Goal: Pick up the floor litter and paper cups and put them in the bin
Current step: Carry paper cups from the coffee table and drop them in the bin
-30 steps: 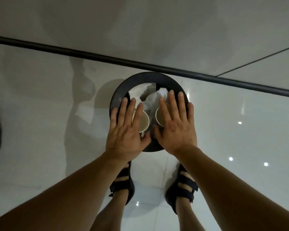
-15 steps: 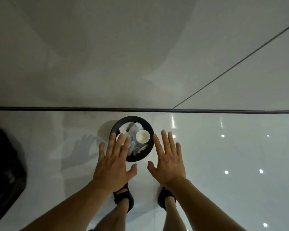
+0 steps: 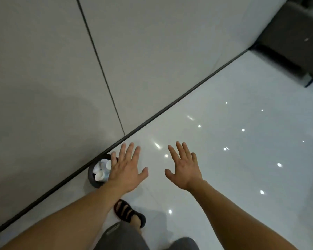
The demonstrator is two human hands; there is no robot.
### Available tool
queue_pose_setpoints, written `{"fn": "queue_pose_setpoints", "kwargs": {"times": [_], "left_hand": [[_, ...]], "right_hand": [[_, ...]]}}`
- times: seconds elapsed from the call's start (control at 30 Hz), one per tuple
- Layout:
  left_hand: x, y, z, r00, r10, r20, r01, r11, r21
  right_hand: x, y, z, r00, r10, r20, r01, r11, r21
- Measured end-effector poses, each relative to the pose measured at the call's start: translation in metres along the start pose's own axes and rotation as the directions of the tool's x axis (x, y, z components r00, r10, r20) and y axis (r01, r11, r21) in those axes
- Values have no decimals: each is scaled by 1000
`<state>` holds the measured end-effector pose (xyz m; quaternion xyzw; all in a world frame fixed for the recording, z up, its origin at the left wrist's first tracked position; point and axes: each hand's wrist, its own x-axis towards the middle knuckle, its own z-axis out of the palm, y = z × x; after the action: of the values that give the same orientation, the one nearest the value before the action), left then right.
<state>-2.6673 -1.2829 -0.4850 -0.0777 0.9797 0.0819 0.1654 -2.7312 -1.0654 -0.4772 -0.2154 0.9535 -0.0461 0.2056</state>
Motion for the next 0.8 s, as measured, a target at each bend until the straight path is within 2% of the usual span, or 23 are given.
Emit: {"fn": "queue_pose_setpoints", "kwargs": {"times": [0.17, 0.33, 0.53, 0.8], "left_hand": [[-19, 130, -26, 977, 210, 16, -211, 975, 75], [-55, 283, -27, 888, 453, 78, -459, 885, 78], [-90, 448, -21, 707, 701, 96, -708, 700, 94], [-92, 631, 0, 506, 851, 141, -862, 498, 92]], "right_hand": [[-118, 103, -18, 974, 216, -73, -210, 974, 85], [-246, 194, -17, 887, 445, -119, -418, 887, 197], [-366, 288, -6, 701, 701, -130, -629, 694, 349], [-454, 411, -2, 440, 891, -114, -773, 440, 458]]}}
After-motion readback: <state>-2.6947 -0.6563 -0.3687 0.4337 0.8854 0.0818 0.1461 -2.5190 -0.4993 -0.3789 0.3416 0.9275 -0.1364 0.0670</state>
